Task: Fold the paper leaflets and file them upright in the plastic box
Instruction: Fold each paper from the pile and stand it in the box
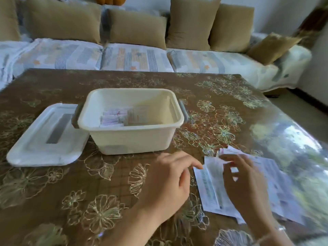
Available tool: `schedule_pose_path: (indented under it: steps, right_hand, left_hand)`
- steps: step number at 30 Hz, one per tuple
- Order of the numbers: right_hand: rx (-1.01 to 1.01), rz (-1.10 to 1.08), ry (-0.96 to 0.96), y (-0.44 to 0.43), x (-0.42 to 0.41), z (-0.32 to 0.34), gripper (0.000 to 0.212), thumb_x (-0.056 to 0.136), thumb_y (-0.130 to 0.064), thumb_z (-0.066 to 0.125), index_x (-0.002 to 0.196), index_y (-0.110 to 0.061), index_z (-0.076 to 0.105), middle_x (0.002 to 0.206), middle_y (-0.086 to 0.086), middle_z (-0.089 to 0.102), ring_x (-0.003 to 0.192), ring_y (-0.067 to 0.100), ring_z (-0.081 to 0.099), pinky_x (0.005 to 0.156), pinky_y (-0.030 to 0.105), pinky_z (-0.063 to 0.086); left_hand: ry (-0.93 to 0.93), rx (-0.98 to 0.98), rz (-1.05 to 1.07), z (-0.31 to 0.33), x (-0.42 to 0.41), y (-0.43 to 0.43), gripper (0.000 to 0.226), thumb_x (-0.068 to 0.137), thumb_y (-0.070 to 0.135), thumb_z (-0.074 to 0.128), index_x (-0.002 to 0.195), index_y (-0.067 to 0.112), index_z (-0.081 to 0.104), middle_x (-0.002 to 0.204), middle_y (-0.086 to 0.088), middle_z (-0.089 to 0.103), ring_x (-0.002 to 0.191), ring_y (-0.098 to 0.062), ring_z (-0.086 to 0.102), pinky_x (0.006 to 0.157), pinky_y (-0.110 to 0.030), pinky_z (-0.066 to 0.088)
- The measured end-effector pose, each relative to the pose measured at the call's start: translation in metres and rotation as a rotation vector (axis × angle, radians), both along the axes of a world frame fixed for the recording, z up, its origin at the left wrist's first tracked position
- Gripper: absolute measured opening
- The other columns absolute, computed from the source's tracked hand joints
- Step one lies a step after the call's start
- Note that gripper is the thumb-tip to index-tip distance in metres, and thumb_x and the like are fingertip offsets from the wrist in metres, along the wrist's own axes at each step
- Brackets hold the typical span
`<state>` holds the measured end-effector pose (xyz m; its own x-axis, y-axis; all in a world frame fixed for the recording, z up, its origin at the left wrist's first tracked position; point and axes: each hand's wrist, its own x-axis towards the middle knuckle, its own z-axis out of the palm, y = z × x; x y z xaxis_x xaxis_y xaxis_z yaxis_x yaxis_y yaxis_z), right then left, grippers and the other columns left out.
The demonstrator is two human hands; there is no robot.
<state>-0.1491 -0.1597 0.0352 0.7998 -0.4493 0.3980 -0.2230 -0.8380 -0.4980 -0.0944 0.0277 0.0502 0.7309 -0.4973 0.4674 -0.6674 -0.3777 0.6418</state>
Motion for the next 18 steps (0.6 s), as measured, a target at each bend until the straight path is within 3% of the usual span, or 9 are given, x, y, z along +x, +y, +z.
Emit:
schedule_pose_path:
  steps: [4, 7, 9, 11, 14, 16, 18]
  right_hand:
    - [-0.269, -0.029, 0.2, -0.002, -0.036, -0.035, 0.026, 0.084, -0.015, 0.06, 0.11, -0.018, 0.063, 0.11, 0.004, 0.066, 0.101, 0.029, 0.062, 0.078, 0.04, 0.051]
    - [-0.235, 0.089, 0.212, 0.009, -0.037, -0.045, 0.031, 0.088, -0.021, 0.045, 0.113, -0.017, 0.062, 0.115, 0.001, 0.066, 0.114, 0.023, 0.059, 0.096, 0.043, 0.048]
    - [-0.183, 0.187, 0.205, 0.018, -0.034, -0.049, 0.037, 0.093, -0.025, 0.036, 0.117, -0.018, 0.062, 0.121, -0.003, 0.065, 0.12, 0.018, 0.056, 0.102, 0.041, 0.045]
    - [-0.102, 0.298, 0.174, 0.027, -0.03, -0.048, 0.038, 0.094, -0.026, 0.034, 0.12, -0.02, 0.061, 0.126, -0.006, 0.062, 0.122, 0.013, 0.053, 0.102, 0.035, 0.044]
    - [-0.011, 0.279, 0.148, 0.033, -0.022, -0.037, 0.032, 0.092, -0.015, 0.054, 0.123, -0.021, 0.058, 0.125, -0.004, 0.059, 0.119, 0.017, 0.051, 0.096, 0.03, 0.042]
    - [-0.064, 0.139, 0.181, 0.033, -0.016, -0.028, 0.036, 0.089, -0.031, 0.061, 0.123, -0.021, 0.056, 0.119, -0.001, 0.057, 0.112, 0.021, 0.052, 0.088, 0.033, 0.045]
    - [-0.079, 0.054, 0.374, 0.035, -0.009, -0.02, 0.056, 0.083, -0.056, 0.059, 0.127, -0.023, 0.05, 0.119, -0.001, 0.053, 0.113, 0.019, 0.048, 0.088, 0.032, 0.044]
  left_hand:
    - [0.034, 0.151, -0.021, -0.035, -0.03, -0.023, 0.034, 0.089, 0.011, 0.05, 0.11, 0.031, 0.067, 0.108, 0.019, 0.067, 0.097, -0.004, 0.061, 0.092, -0.025, 0.048]
    - [0.018, 0.264, -0.017, -0.049, -0.036, -0.017, 0.032, 0.092, 0.015, 0.053, 0.118, 0.03, 0.066, 0.116, 0.017, 0.067, 0.106, 0.001, 0.059, 0.108, -0.024, 0.036]
    - [-0.002, 0.326, 0.008, -0.054, -0.039, -0.002, 0.031, 0.091, 0.017, 0.058, 0.118, 0.031, 0.066, 0.118, 0.019, 0.065, 0.11, 0.004, 0.057, 0.11, -0.025, 0.031]
    - [-0.021, 0.361, 0.052, -0.058, -0.041, 0.018, 0.029, 0.088, 0.018, 0.063, 0.113, 0.032, 0.069, 0.116, 0.021, 0.065, 0.109, 0.005, 0.056, 0.107, -0.026, 0.036]
    - [-0.014, 0.379, 0.094, -0.061, -0.045, 0.049, 0.027, 0.086, 0.018, 0.065, 0.107, 0.033, 0.072, 0.115, 0.022, 0.064, 0.11, 0.005, 0.054, 0.104, -0.027, 0.039]
    - [-0.015, 0.391, 0.111, -0.063, -0.048, 0.064, 0.028, 0.086, 0.019, 0.065, 0.108, 0.035, 0.071, 0.118, 0.024, 0.062, 0.112, 0.005, 0.051, 0.104, -0.023, 0.035]
    - [-0.017, 0.411, 0.096, -0.066, -0.05, 0.072, 0.033, 0.086, 0.019, 0.066, 0.113, 0.037, 0.069, 0.123, 0.025, 0.059, 0.117, 0.005, 0.048, 0.105, -0.022, 0.03]
